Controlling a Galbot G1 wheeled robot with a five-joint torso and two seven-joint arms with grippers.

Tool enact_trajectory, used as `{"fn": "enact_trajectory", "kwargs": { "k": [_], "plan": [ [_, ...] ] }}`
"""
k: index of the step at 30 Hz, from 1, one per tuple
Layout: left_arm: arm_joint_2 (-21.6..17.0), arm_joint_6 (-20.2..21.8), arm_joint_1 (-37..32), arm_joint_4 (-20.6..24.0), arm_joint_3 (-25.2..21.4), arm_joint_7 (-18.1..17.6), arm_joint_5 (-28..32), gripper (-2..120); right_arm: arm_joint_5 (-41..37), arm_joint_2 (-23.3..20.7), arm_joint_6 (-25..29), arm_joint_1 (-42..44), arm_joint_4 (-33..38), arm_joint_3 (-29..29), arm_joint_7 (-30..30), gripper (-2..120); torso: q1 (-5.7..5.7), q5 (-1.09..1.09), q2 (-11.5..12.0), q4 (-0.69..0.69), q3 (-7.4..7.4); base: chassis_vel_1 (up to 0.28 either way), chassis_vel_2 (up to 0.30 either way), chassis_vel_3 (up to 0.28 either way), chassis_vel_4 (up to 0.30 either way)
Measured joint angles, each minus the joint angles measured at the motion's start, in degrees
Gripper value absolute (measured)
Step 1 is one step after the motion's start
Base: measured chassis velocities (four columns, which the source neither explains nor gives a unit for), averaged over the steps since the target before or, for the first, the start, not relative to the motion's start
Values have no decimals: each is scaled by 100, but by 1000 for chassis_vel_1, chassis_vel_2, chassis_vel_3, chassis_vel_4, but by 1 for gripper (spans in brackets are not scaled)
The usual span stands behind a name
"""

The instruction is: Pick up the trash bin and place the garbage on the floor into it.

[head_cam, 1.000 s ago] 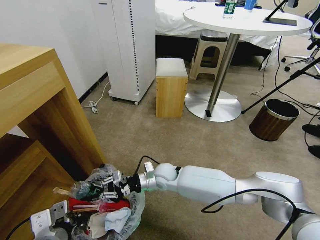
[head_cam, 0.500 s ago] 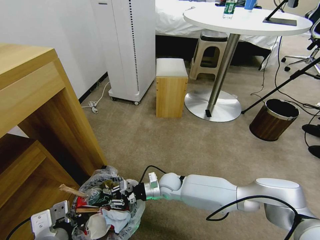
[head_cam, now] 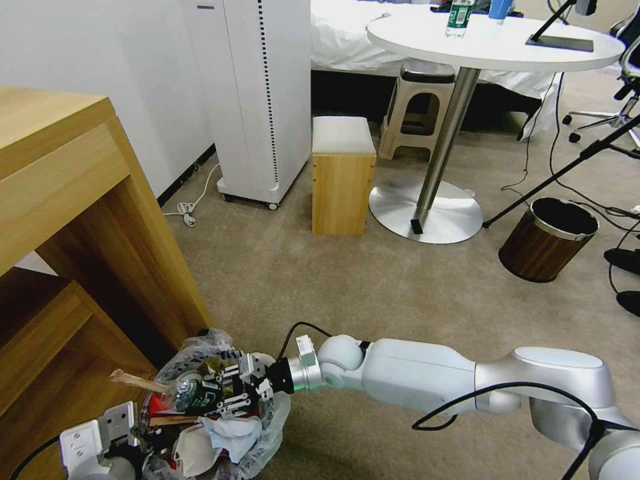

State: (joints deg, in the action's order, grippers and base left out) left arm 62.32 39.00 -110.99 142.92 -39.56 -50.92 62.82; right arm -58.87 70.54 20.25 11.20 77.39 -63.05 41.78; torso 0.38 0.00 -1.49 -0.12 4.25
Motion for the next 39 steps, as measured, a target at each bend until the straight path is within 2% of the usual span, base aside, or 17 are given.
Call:
{"fn": "enact_trajectory", "kwargs": {
  "k": [2,3,7,8,10,25,27,29,30,32,33,35,36,38,39],
  "plan": [
    [19,8,-1,4,6,9,-21,0,-80,-28,-7,-47,92,11,-28,69,0,0,0,0,0,0,0,0,0],
    [19,8,-1,4,6,9,-21,0,-80,-28,-7,-47,92,11,-28,69,0,0,0,0,0,0,0,0,0],
    [86,32,11,-17,73,29,-131,0,-125,-175,-22,-117,266,11,-31,89,0,0,0,0,0,0,0,0,0],
    [86,32,11,-17,73,29,-131,0,-125,-175,-22,-117,266,11,-31,89,0,0,0,0,0,0,0,0,0],
    [108,36,15,-22,92,41,-168,0,-134,-228,-17,-123,319,34,-42,97,0,0,0,0,0,0,0,0,0],
    [163,73,-27,11,124,109,-280,0,-438,-501,-39,-410,772,596,-88,100,0,0,0,0,0,0,0,0,0],
    [159,75,-28,15,121,137,-278,0,-558,-703,-54,-490,951,1041,-108,100,0,0,0,2,0,0,0,0,0],
    [151,75,-25,16,119,139,-266,0,-606,-799,-73,-494,992,1204,-121,100,0,0,0,-1,0,0,0,0,0],
    [146,74,-15,18,123,154,-246,0,-621,-955,-106,-476,1059,1425,-158,100,0,2,0,2,1,0,0,0,0],
    [165,80,-7,18,196,215,-256,0,-579,-1410,-131,-353,1154,1870,-284,100,0,-2,0,-3,0,0,0,0,0],
    [165,80,-7,18,196,215,-256,0,-579,-1410,-131,-353,1154,1870,-284,100,0,-2,0,-3,0,0,0,0,0],
    [170,110,-5,19,259,278,-279,0,-392,-1884,-131,14,1304,2311,-307,100,0,2,0,-1,0,0,0,0,0],
    [170,110,-5,19,259,278,-279,0,-392,-1884,-131,14,1304,2311,-307,100,0,2,0,-1,0,0,0,0,0],
    [127,119,1,20,285,306,-255,0,-237,-2164,-100,385,1417,2590,-306,100,0,1,0,1,0,0,0,0,0],
    [41,119,33,28,296,293,-97,0,-41,-2508,-24,894,1544,2909,-302,100,0,4,0,0,0,0,0,0,0]
  ]
}}
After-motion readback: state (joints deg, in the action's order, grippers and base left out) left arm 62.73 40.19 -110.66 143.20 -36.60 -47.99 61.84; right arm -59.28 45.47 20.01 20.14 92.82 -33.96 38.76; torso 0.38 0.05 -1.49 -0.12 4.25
